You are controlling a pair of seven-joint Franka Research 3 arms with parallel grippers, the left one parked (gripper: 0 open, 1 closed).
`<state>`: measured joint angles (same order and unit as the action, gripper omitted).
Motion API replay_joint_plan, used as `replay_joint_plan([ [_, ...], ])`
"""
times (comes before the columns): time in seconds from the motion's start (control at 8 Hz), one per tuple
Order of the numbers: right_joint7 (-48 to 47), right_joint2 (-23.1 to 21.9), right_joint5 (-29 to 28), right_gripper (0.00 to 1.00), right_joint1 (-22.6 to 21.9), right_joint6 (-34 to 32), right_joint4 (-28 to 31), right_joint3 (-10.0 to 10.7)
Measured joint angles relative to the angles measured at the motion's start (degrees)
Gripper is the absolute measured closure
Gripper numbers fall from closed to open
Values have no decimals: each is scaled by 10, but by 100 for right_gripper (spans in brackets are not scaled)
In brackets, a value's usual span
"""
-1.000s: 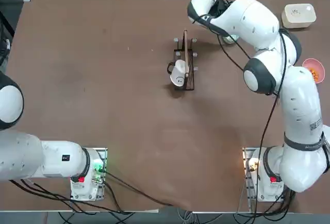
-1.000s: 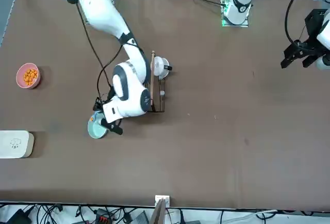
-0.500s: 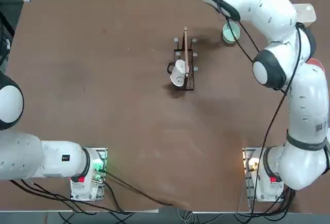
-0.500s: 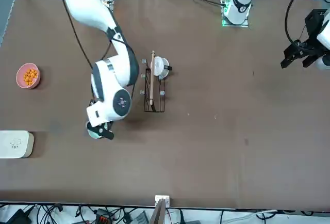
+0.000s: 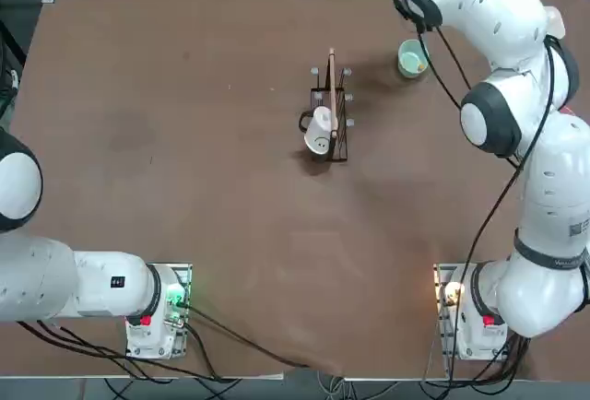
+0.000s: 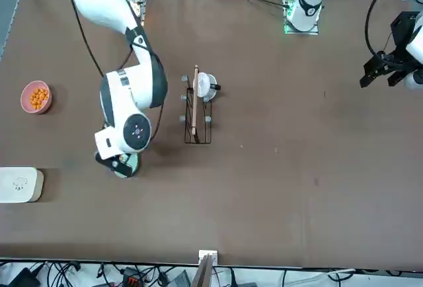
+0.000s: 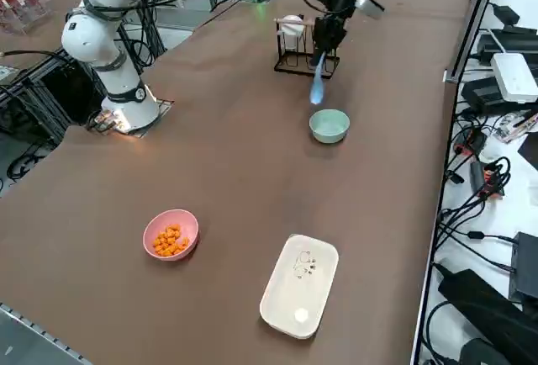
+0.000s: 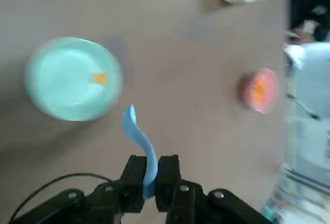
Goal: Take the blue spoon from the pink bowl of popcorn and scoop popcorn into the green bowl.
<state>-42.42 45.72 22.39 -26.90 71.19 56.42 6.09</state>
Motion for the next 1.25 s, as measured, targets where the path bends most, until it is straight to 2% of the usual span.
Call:
replay_joint_plan([
  [0.25,19,-20,57,88,12,-22,75,28],
  [0.38,26,-49,96,88,25,-2,146,34],
  [0.5,27,-91,136,88,47,43,234,38],
  [0.75,27,-172,219,88,126,146,400,42],
  [1.0,27,-197,258,88,211,207,480,42],
  [1.25,-8,-194,305,88,254,274,537,42],
])
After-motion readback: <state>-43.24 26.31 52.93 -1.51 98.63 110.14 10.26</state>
